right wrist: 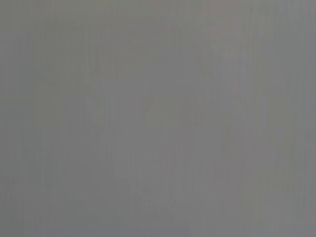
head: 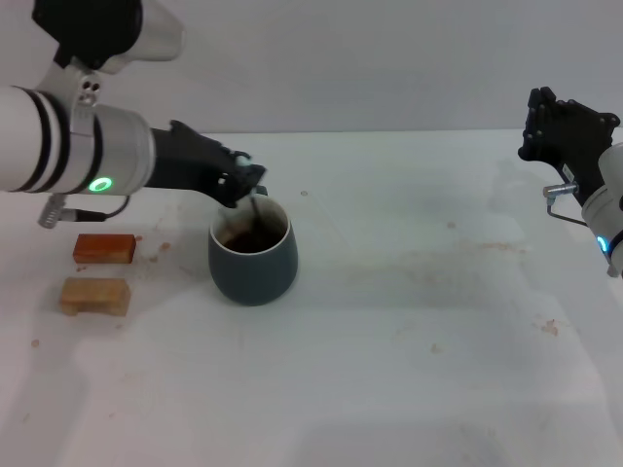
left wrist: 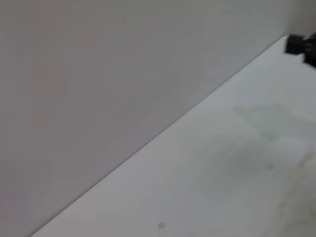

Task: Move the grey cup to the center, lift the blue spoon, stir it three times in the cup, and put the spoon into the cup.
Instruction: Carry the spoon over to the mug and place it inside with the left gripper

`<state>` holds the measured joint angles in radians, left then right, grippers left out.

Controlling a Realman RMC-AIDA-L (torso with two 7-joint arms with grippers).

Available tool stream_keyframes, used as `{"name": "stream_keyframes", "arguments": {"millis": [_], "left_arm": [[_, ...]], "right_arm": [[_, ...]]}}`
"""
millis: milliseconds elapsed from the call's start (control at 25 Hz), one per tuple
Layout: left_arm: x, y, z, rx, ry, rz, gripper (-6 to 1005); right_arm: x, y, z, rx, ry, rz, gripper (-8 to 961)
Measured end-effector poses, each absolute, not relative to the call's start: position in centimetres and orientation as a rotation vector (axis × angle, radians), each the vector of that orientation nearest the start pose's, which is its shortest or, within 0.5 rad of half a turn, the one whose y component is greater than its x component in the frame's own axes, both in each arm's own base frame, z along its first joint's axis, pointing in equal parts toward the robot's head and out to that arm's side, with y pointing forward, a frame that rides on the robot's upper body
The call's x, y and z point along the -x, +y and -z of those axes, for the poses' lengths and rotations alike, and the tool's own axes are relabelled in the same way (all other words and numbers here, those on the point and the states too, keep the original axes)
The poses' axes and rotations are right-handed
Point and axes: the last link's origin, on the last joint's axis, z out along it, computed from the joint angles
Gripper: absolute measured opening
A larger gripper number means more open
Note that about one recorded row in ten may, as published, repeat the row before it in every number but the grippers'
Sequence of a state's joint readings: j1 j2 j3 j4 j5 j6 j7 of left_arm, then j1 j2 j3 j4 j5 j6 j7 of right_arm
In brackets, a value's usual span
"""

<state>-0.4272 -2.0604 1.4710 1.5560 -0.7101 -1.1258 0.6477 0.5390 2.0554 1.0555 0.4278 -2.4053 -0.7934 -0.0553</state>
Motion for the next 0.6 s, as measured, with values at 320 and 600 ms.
{"name": "stream_keyframes", "arguments": {"millis": [320, 600], "left_arm": [[17.1, 37.0, -3.2, 2.376, -0.677, -0.012, 180], [17.6, 36.3, -3.2, 2.395, -0.719, -0.02, 180]], "right_arm": [[-26.5, 39.9, 2.8, 1.7, 0.508, -0.622, 46], [-26.4, 40.1, 2.7, 1.699, 0.492, -0.612, 46]]}}
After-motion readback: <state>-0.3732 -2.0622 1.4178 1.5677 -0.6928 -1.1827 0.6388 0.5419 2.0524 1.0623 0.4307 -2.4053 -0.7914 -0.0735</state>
